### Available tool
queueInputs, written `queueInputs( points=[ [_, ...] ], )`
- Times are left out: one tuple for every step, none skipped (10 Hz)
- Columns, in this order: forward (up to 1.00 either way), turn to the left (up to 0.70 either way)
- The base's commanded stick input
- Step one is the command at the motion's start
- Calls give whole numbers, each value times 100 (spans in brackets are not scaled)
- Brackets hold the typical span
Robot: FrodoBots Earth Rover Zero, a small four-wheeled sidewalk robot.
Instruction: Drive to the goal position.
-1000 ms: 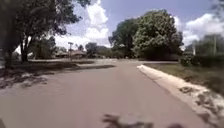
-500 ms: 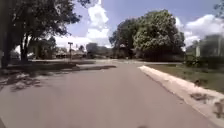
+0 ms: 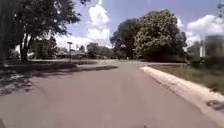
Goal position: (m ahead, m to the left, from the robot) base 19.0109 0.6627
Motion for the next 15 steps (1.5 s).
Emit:
queueInputs(
  points=[
    [70,0],
    [70,0],
    [70,0],
    [70,0],
    [70,0],
    [70,0],
    [70,0],
    [70,0],
    [70,0],
    [70,0],
    [70,0],
    [70,0],
    [70,0],
    [70,0],
    [70,0]
  ],
)
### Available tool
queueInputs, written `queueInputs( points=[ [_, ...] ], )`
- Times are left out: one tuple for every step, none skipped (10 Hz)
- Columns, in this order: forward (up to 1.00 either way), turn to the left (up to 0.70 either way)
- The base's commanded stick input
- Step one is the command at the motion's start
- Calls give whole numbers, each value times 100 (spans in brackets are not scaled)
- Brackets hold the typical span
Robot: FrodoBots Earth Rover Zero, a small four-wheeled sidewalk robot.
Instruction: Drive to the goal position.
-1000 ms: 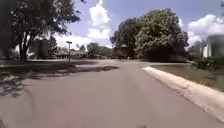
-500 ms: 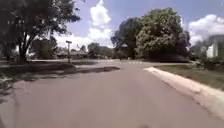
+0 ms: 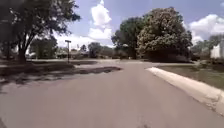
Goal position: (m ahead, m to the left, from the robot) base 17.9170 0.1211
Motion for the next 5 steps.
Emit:
queueInputs(
  points=[
    [70,0],
    [70,0],
    [70,0],
    [70,0],
    [70,0]
  ],
)
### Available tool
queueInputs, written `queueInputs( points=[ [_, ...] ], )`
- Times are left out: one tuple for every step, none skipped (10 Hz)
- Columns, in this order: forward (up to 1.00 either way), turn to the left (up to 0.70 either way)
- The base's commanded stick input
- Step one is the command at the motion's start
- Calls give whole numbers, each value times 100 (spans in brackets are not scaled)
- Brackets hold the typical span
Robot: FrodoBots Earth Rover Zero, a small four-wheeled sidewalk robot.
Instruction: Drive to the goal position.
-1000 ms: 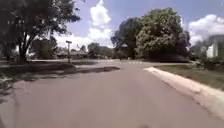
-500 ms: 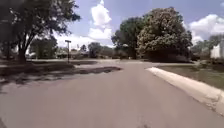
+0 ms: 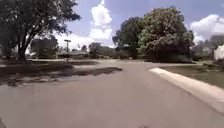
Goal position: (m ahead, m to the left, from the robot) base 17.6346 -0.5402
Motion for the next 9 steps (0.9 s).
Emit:
queueInputs(
  points=[
    [70,0],
    [70,0],
    [70,0],
    [70,0],
    [70,0],
    [70,0],
    [70,0],
    [70,0],
    [70,0]
  ],
)
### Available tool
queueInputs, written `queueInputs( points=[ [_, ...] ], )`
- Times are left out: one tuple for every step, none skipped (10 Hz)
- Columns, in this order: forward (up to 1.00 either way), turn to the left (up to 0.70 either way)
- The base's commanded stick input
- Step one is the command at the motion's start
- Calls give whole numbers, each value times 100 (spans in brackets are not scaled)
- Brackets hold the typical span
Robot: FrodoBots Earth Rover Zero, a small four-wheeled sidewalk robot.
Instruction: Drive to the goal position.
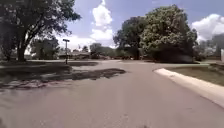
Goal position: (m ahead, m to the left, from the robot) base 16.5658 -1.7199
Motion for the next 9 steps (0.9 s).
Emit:
queueInputs(
  points=[
    [70,0],
    [70,0],
    [70,0],
    [70,0],
    [70,0],
    [70,0],
    [70,0],
    [70,0],
    [70,0]
  ],
)
